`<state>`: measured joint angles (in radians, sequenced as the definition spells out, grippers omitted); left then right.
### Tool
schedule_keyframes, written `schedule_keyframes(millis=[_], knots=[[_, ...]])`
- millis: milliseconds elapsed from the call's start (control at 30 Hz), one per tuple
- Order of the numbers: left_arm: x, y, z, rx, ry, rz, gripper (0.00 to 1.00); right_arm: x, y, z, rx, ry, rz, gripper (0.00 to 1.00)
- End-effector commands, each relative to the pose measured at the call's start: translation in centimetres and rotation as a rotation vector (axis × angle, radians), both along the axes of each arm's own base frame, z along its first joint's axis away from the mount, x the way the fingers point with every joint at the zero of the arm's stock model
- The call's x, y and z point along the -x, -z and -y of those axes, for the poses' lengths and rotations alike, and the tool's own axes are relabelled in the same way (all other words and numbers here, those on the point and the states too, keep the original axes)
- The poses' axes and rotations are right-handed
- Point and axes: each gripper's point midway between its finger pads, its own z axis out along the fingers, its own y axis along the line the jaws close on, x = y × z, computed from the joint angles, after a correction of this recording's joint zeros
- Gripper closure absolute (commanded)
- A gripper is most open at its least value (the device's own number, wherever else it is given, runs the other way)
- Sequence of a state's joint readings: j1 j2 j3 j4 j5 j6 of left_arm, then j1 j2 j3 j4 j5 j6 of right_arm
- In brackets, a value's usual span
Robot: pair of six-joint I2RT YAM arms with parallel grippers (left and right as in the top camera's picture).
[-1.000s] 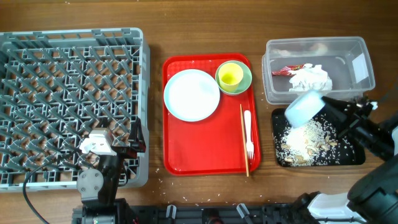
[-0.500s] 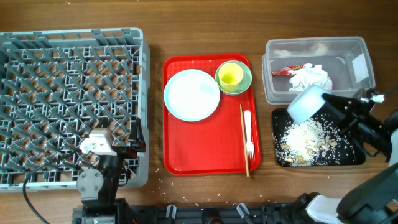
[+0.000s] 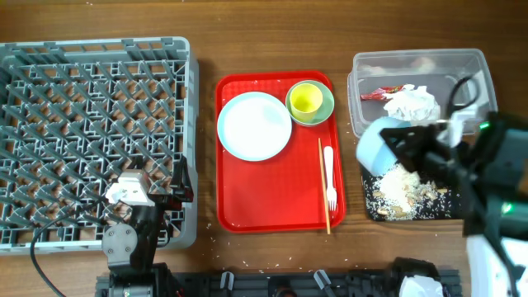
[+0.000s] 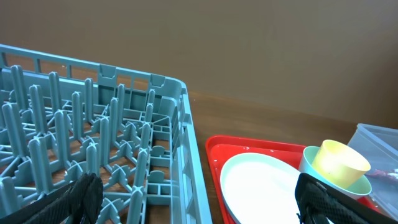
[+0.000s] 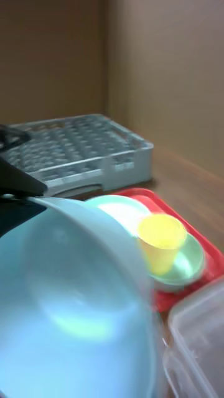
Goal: Sort waste into correct bins and load items into the dishwasher rack
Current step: 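Return the empty bowl to the red tray and release it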
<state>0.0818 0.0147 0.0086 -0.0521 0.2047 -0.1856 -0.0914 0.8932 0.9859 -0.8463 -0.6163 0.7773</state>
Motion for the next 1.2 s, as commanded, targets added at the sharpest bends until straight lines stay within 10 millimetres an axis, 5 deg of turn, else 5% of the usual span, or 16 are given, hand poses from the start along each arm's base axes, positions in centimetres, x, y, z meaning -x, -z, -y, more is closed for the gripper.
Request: schedule_keyframes(millis=[0, 267, 500, 667, 867, 1000, 1067, 1167], knots=[[0.0, 0.1, -0.2, 0.005, -0.011, -0.003, 0.00, -0.9, 1.5, -1.1, 0.191, 0.147, -0.039, 0.96], [0.0, 0.1, -0.2, 0.005, -0.011, -0.003, 0.00, -0.7, 11.2, -18.3, 0.582, -0.280, 0.005, 0.95], [0.0, 0.1, -0.2, 0.005, -0.011, -0.003, 0.00, 1.7, 15.5, -24.8, 0.732, -0.507, 0.002, 0.95], [0.0, 0.1, -0.2, 0.005, -0.011, -0.003, 0.00, 4.1, 16.3, -25.5, 0.750, -0.579, -0.021, 0.81], [0.0, 0.1, -0.2, 0.005, -0.011, -0.003, 0.00, 3.6, 15.4, -25.4, 0.765, -0.558, 0.008, 0.44], [0.0, 0.1, -0.2, 0.005, -0.011, -0.003, 0.00, 0.1, 9.3, -22.4, 0.804, -0.395, 0.070, 0.04], [0.0, 0.1, -0.2, 0.005, -0.011, -0.003, 0.00, -2.2, 6.2, -19.7, 0.783, -0.301, 0.067, 0.00], [0.0, 0.1, -0.2, 0.005, -0.011, -0.003, 0.00, -4.4, 4.3, -14.7, 0.758, -0.180, 0.010, 0.00]])
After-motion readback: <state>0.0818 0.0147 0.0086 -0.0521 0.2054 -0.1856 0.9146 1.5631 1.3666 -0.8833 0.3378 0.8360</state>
